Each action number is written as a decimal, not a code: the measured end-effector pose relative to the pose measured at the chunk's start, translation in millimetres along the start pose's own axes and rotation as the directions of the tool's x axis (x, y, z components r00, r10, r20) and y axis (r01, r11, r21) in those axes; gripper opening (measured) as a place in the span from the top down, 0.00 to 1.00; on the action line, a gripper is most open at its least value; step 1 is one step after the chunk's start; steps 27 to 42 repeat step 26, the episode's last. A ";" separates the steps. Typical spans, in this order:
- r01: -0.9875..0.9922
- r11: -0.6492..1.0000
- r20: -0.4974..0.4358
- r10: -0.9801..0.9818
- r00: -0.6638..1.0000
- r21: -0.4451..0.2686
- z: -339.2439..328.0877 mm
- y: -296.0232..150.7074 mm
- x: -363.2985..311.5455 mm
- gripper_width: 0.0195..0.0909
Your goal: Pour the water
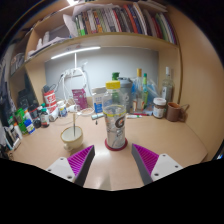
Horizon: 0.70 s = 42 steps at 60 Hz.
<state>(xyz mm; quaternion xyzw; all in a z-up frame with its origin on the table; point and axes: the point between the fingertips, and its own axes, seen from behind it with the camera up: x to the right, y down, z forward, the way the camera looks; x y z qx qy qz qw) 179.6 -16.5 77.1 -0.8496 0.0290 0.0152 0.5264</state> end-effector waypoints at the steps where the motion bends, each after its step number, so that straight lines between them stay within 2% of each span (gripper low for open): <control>1: 0.002 1.000 -0.006 -0.002 1.000 -0.004 -7.0 -0.3 -1.2 0.13; 8: 0.029 1.000 -0.038 -0.029 0.999 0.003 -51.5 -10.6 -13.0 0.13; 26: 0.046 0.998 -0.054 -0.044 0.998 0.052 -136.0 -40.9 -56.3 0.14; 42: 0.046 0.998 -0.054 -0.044 0.998 0.052 -136.0 -40.9 -56.3 0.14</control>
